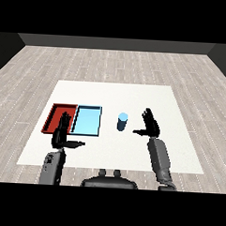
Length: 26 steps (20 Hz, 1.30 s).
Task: Pick the blue can and put it in the blue box
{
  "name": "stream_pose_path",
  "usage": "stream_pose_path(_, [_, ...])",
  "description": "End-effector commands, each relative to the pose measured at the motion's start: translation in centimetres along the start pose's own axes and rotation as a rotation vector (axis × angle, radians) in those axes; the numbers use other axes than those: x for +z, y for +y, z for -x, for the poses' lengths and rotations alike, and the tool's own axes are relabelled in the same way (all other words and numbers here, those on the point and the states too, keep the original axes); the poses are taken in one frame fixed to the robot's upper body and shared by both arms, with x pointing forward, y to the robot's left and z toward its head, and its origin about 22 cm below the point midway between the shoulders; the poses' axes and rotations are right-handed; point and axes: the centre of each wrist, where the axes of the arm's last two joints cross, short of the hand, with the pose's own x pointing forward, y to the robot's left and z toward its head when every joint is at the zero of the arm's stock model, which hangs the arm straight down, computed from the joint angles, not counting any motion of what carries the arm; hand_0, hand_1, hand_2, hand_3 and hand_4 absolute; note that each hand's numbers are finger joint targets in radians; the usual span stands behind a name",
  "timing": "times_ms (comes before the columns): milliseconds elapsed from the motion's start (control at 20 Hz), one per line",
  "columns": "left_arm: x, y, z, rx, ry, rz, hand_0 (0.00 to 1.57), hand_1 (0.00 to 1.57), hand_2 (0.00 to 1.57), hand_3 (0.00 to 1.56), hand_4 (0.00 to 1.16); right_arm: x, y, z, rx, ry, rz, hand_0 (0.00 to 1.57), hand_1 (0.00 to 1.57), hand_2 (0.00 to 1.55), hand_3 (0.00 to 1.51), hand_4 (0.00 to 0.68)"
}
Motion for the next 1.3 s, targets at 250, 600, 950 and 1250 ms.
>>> stream_pose_path(250, [0.1,0.0,1.9,0.007,0.008,-0.004,0.00,0.00,0.00,0.00,0.00,-0.2,2.3,1.3,-0.008,0.024,-0.008,0.00,0.00,0.00,0.00,0.000])
stream_pose_path(600, [-0.6,-1.5,0.6,-0.010,-0.013,0.005,0.00,0.00,0.00,0.00,0.00,-3.7,4.7,4.3,-0.013,0.054,-0.033,0.00,0.00,0.00,0.00,0.000])
stream_pose_path(950, [-1.3,-1.1,-2.0,0.014,0.001,0.020,0.00,0.00,0.00,0.00,0.00,-4.9,5.8,4.9,0.057,0.079,-0.043,0.00,0.00,0.00,0.00,0.000])
stream_pose_path(1250, [0.0,-0.3,0.4,0.029,0.016,-0.012,0.00,0.00,0.00,0.00,0.00,-4.7,6.8,6.2,0.068,0.077,-0.062,0.00,0.00,0.00,0.00,0.000])
